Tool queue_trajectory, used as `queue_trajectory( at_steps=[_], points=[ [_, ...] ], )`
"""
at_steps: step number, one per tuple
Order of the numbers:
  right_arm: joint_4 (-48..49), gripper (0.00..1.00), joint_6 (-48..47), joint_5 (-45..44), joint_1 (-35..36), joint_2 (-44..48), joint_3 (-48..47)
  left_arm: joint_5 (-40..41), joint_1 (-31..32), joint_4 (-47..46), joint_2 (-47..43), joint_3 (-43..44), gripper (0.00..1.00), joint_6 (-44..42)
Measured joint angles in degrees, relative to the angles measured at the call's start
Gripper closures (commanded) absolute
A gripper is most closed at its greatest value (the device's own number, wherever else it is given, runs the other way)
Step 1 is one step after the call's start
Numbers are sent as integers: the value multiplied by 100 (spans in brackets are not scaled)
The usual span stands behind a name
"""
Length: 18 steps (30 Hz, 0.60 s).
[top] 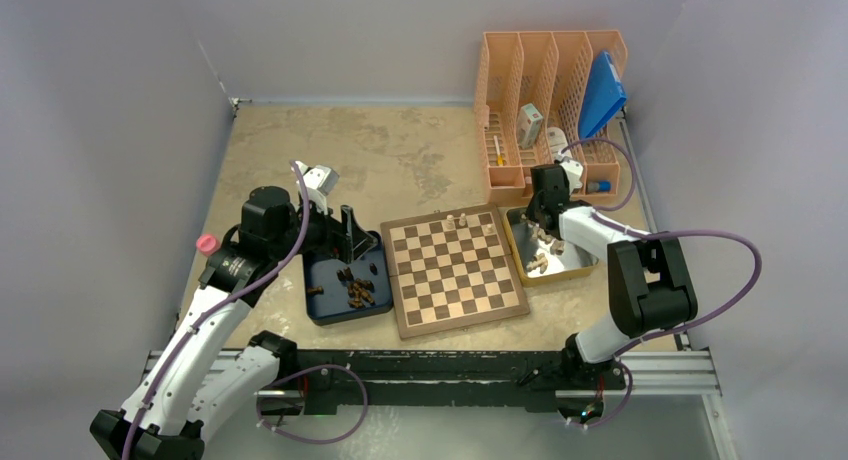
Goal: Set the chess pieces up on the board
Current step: Pick up the chess piece from the storage box.
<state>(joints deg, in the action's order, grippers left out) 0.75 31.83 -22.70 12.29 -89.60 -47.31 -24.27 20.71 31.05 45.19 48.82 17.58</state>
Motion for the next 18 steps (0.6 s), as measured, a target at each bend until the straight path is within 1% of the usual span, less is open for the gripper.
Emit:
queue_trajectory(
  at_steps=[18],
  points=[
    [0, 77, 0, 35, 0, -4, 0, 2, 11, 0, 0, 0, 17, 0]
  ],
)
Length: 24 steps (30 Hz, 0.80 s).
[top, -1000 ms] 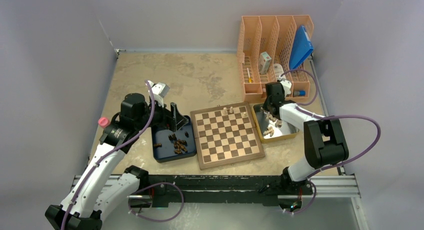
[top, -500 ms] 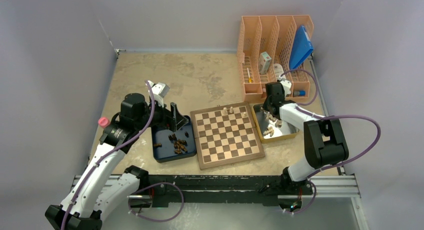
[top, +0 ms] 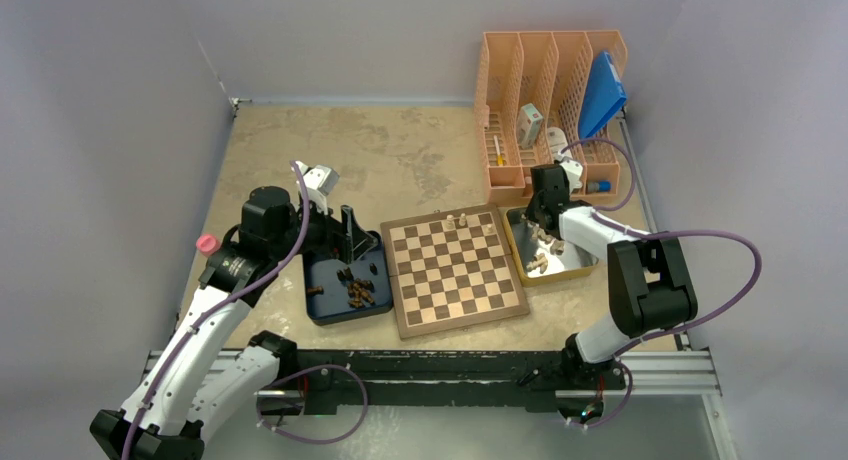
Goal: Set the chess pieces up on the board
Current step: Pick up the chess piece from the storage box.
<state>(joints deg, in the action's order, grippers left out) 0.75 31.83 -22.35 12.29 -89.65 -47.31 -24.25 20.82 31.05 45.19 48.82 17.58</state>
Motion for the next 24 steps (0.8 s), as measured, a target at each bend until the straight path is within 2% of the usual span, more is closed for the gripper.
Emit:
queue_trajectory(
  at_steps=[13, 24],
  points=[
    [-2, 85, 22, -4, 0, -46, 0, 2, 26, 0, 0, 0, 17, 0],
    [-81, 87, 116, -92, 0, 11, 0, 2, 26, 0, -4, 0, 17, 0]
  ],
)
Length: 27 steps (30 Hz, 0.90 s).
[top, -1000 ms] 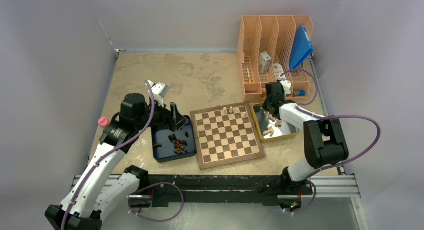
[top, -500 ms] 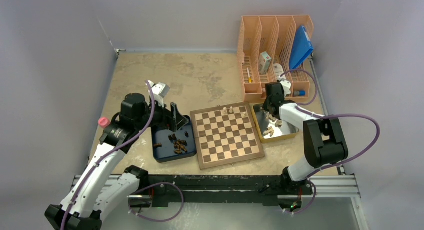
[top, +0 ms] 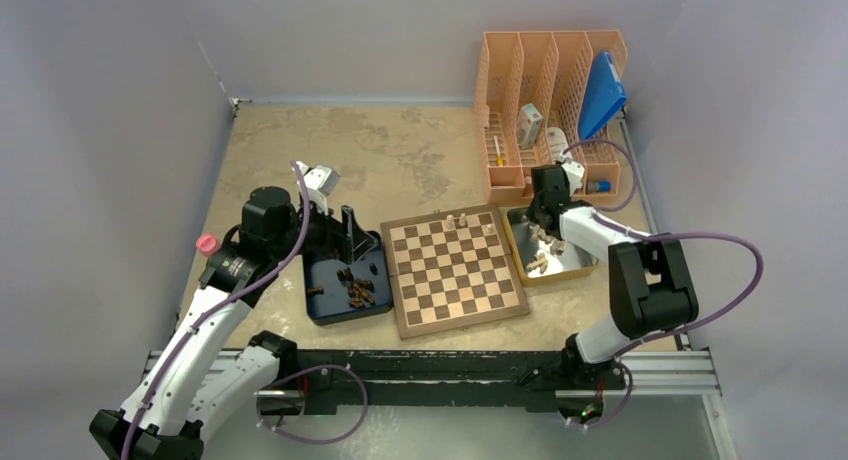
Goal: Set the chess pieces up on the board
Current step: Pick up the chess piece from the storage box, then place the chess piece on the chessboard.
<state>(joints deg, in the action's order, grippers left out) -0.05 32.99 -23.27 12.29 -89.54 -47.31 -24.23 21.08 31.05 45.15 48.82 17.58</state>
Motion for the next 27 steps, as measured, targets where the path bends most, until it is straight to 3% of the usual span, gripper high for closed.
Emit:
queue_trajectory(
  at_steps=[17, 27],
  points=[
    [-846, 86, -7, -57, 146, 1329, -129, 0, 0, -2, 57, 0, 17, 0],
    [-1117, 86, 125, 352, 1283, 1757, -542, 2, 0, 0, 57, 0, 17, 2]
  ],
)
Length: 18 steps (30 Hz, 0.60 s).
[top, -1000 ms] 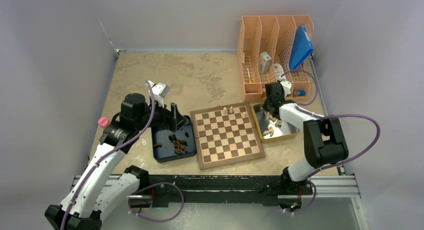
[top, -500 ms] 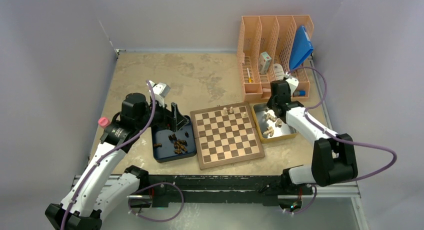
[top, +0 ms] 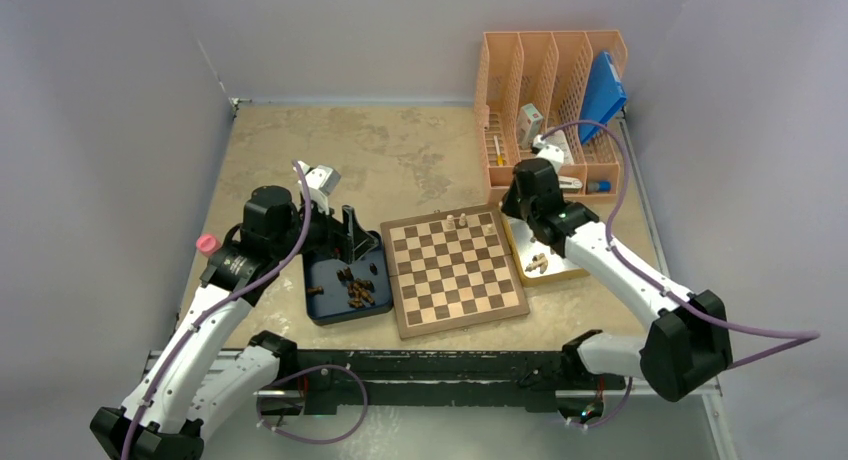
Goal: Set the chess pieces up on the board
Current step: Place the chess piece on the chessboard.
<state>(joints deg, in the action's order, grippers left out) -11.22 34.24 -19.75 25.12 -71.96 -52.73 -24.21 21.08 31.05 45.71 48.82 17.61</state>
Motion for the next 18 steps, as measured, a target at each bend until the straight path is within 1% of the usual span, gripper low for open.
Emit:
queue_trajectory(
  at_steps=[6, 9, 14, 18],
  points=[
    [-39, 85, 256, 127, 625, -120, -22, 39, 0, 0, -2, 0, 17, 0],
    [-79, 85, 382, 127, 929, -411, -74, 42, 0, 0, -2, 0, 17, 2],
    [-125, 85, 531, 122, 1217, -839, -111, 42, 0, 2, -4, 0, 17, 37],
    [-225, 85, 588, 76, 1314, -1161, -227, 44, 0, 2, -7, 0, 17, 39]
  ],
)
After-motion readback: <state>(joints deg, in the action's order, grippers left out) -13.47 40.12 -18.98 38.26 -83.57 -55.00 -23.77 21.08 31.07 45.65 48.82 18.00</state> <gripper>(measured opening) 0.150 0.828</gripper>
